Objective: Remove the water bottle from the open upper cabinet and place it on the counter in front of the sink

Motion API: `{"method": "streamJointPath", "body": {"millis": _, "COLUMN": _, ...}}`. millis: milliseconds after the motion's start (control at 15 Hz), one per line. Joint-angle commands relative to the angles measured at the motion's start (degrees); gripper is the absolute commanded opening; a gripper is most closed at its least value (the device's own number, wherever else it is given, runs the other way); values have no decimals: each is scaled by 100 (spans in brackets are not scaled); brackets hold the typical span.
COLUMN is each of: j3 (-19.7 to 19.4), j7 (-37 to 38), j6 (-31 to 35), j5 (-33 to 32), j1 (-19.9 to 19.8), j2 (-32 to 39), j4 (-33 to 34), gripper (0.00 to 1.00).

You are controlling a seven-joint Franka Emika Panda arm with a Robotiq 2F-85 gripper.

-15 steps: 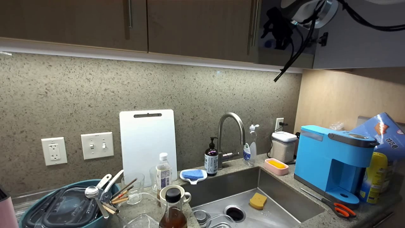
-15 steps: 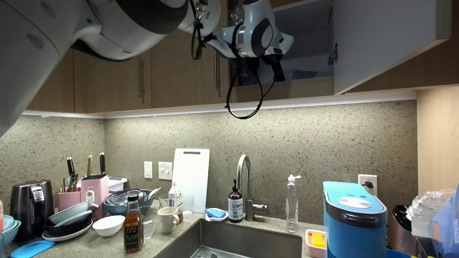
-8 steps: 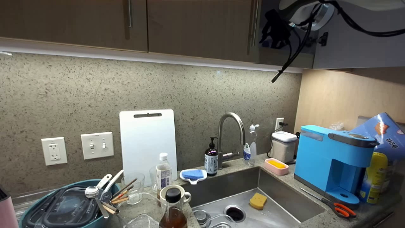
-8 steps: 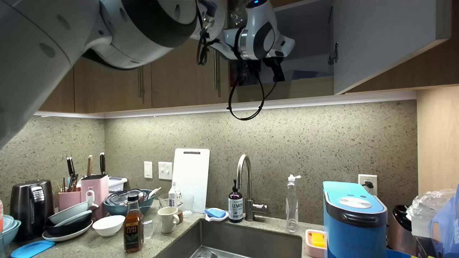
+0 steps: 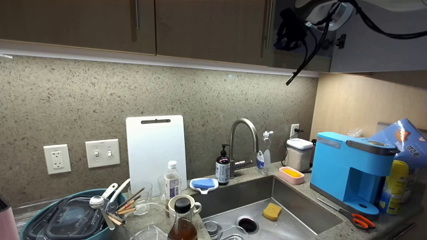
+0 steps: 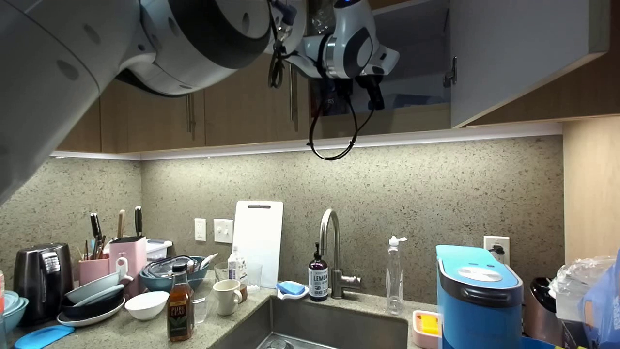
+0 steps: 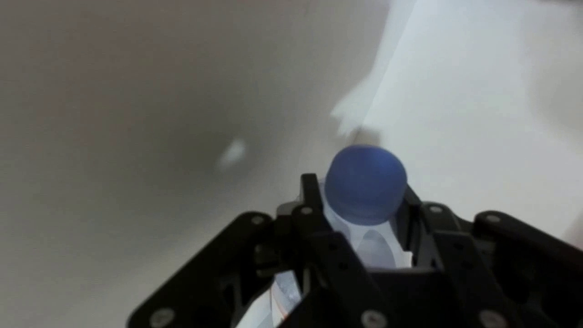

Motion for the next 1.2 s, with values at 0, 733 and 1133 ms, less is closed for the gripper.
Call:
{"method": "streamJointPath", "body": {"millis": 0, "j3": 81, "j7": -178, "j6": -117, "j5": 104, "j1": -74, "j2": -320, "j4": -230, "gripper": 14}}
{"method": "streamJointPath", "body": {"millis": 733, "j3": -88, "j7": -398, "j6": -1892, "j5": -448, "j1": 25, "j2": -1994, "j4": -1590, "gripper": 14}}
{"method": "streamJointPath", "body": {"millis": 1133, "j3": -130, "j7": 28, "j6": -1875, "j5": -1036, "j1": 49, "j2": -2065, "j4": -1535, "gripper": 14}}
